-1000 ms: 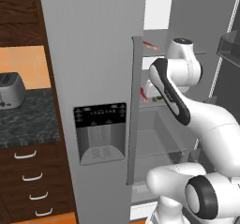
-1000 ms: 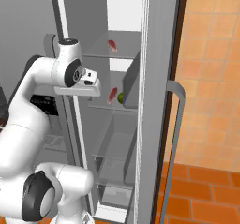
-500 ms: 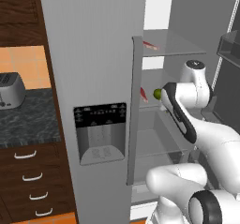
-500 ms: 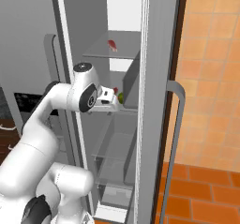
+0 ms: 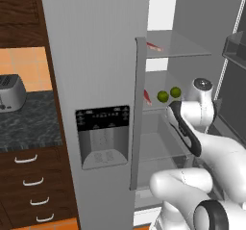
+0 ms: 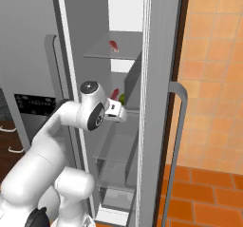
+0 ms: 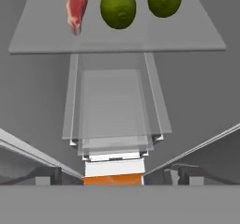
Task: Place one lime and one steak in each tupperware on the nearby counter, to pack two identical lunches.
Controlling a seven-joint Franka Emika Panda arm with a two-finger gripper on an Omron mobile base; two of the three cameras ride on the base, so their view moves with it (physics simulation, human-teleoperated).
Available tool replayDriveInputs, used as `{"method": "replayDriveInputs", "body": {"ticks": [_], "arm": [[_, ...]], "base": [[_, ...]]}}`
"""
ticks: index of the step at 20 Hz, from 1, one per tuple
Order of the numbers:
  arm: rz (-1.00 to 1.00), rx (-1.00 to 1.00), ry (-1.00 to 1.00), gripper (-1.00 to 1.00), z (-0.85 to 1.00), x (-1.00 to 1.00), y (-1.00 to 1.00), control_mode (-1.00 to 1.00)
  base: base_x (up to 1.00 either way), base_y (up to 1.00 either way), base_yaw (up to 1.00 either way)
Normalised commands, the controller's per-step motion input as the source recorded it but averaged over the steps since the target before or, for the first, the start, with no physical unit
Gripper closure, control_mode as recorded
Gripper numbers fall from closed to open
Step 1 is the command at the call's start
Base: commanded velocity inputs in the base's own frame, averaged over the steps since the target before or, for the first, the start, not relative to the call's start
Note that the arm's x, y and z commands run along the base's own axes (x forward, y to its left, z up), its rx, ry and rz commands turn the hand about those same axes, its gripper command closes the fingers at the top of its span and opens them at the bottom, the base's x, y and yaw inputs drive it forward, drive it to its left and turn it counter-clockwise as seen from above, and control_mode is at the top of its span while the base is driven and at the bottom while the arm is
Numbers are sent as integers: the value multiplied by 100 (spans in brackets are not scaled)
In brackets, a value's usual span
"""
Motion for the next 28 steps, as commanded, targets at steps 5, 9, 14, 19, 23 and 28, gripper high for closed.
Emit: {"method": "replayDriveInputs", "body": {"ticks": [5, 9, 14, 19, 23, 28], "arm": [[-2, 5, 0, -100, 14, 72, -15, -100], [0, 0, 0, -100, 2, 64, -12, -100], [0, 0, 0, -100, 0, 64, -2, -100], [1, 2, -1, -100, -2, 68, -8, -100], [2, 2, -6, -100, -16, 70, -6, -100], [3, 1, -2, -100, -26, 54, -6, -100]], "base": [[0, 0, 0], [0, 0, 0], [0, 0, 0], [0, 0, 0], [0, 0, 0], [0, 0, 0]]}}
